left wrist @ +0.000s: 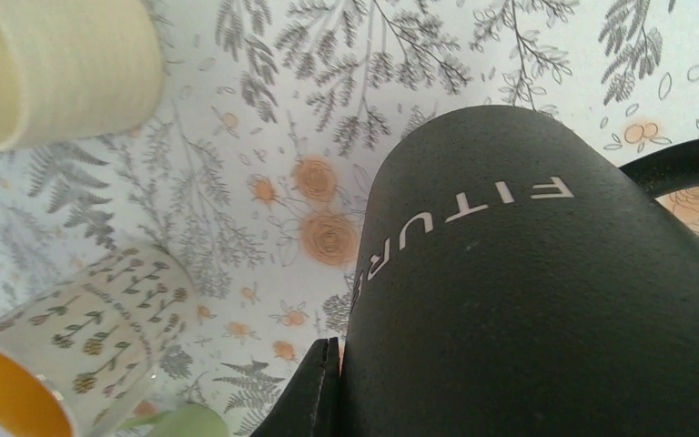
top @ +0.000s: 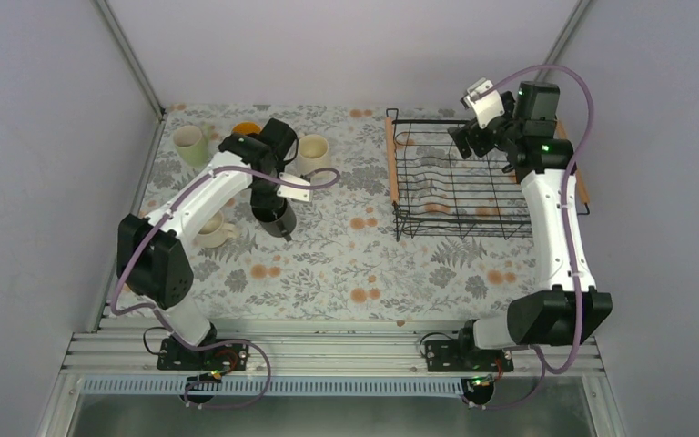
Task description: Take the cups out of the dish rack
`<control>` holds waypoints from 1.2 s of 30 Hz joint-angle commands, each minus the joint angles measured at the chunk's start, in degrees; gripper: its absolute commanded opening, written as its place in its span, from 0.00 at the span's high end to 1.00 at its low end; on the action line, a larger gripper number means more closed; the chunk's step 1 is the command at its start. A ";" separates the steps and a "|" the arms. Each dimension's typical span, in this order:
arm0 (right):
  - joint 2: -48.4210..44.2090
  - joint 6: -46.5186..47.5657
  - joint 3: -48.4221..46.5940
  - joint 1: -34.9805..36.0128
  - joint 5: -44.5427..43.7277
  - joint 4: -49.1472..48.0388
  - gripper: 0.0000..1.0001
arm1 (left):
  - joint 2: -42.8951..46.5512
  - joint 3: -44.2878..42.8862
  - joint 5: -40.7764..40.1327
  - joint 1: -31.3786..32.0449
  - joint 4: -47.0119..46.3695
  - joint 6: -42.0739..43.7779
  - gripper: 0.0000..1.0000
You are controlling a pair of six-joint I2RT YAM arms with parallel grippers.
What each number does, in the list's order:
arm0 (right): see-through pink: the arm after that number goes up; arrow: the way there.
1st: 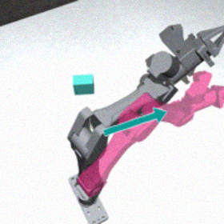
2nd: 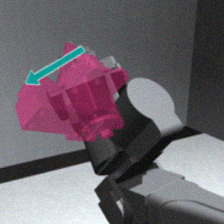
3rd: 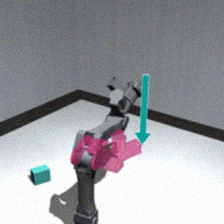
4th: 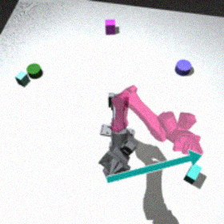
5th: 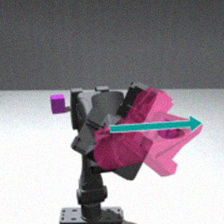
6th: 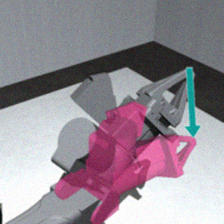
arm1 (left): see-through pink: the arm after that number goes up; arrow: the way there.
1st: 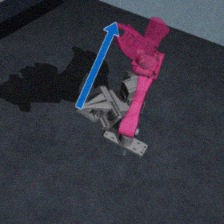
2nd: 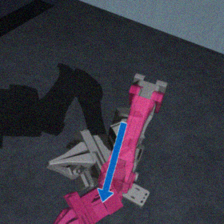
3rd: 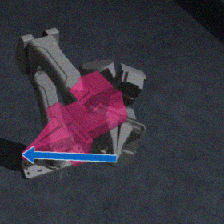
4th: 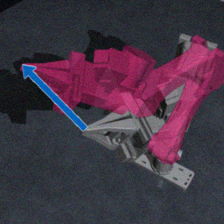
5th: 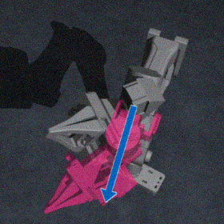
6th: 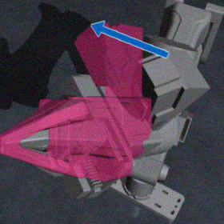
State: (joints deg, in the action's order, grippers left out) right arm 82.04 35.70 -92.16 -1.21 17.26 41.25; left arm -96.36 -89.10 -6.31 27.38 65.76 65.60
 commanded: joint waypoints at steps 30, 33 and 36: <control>-8.13 1.16 6.80 -0.02 0.73 -0.64 0.00 | -6.79 4.99 -3.19 -0.48 -10.54 -3.94 0.07; -9.75 0.79 7.51 -0.08 1.16 -0.23 0.00 | -4.98 4.24 -3.56 -0.48 -10.24 -4.65 0.00; -12.31 0.67 9.89 0.00 2.21 -0.45 0.00 | -1.78 1.92 -1.59 -0.84 -10.26 -7.33 0.00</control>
State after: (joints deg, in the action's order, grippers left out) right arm 73.67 37.41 -84.73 -1.21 17.50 41.12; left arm -103.39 -83.20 -9.30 27.11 55.77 61.52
